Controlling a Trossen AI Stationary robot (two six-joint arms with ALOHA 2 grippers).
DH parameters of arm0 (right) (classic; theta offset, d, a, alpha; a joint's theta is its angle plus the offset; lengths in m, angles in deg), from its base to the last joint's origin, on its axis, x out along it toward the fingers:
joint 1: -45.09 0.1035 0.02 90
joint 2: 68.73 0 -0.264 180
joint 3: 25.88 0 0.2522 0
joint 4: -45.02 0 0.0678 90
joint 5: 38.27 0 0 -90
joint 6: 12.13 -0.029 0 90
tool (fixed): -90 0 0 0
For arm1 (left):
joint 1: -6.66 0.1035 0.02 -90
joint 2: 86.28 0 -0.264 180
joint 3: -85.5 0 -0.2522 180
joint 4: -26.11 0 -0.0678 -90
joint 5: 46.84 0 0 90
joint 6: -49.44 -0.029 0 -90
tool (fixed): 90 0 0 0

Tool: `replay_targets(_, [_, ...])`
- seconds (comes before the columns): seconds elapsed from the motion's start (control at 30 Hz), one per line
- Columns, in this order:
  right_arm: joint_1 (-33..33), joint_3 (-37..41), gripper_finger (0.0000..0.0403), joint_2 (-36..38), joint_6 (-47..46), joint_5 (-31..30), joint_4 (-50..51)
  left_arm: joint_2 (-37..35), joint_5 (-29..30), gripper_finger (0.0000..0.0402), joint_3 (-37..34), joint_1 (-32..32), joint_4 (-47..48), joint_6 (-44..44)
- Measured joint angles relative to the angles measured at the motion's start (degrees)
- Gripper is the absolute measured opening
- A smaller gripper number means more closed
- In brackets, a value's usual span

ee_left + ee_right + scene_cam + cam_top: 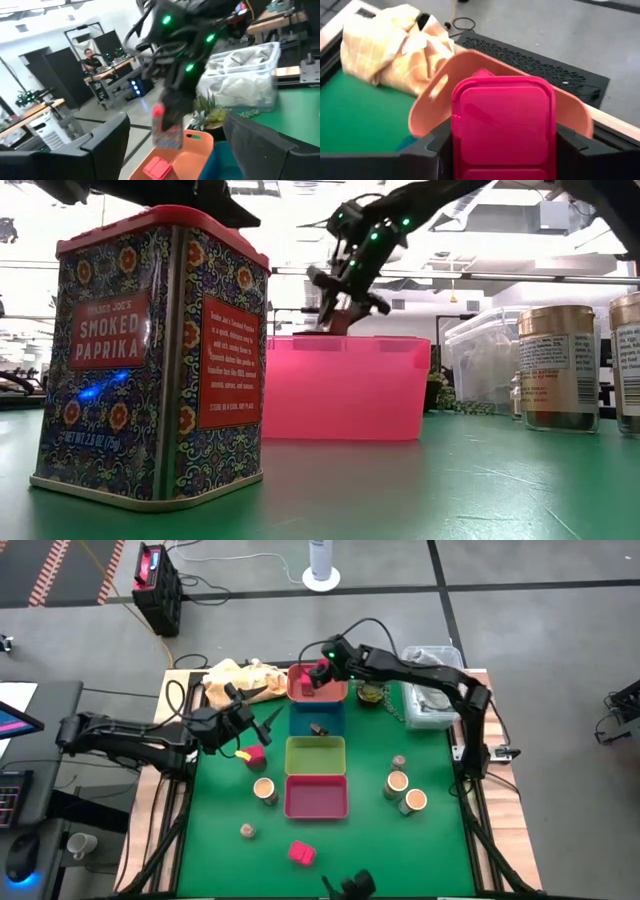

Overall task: Sort spices by type
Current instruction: Put the top right red seasoning can into the orange bin

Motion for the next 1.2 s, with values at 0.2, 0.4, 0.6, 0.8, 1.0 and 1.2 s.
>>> replay_targets(0.2, [-1.04,-4.59,0.0243,-5.37,-1.40,0.42,2.57,0.00,-0.78,0.0309,-6.23,-1.16,-8.70,-2.66])
replay_targets(0.4, [-1.45,-5.07,0.0232,-5.68,-3.96,0.16,4.29,-0.20,0.81,0.0309,-11.76,-1.14,-19.37,-8.44])
replay_targets(0.6, [-2.37,-5.07,0.0244,-5.75,-6.78,-1.17,9.47,-0.42,0.90,0.0309,-12.88,-1.14,-21.41,-10.07])
replay_targets(0.8, [-3.01,-5.05,0.0234,-5.89,-8.86,-1.44,10.07,-0.46,-0.12,0.0309,-12.88,-1.14,-21.47,-9.92])
replay_targets(1.0, [-2.98,-4.96,0.0243,-6.07,-9.96,-1.44,11.20,-0.46,-1.26,0.0309,-12.88,-1.14,-21.65,-9.87])
replay_targets(1.2, [-2.59,-4.96,0.0246,-6.07,-9.10,-1.44,12.63,-0.46,-1.33,0.0309,-12.88,-1.14,-22.21,-9.87])
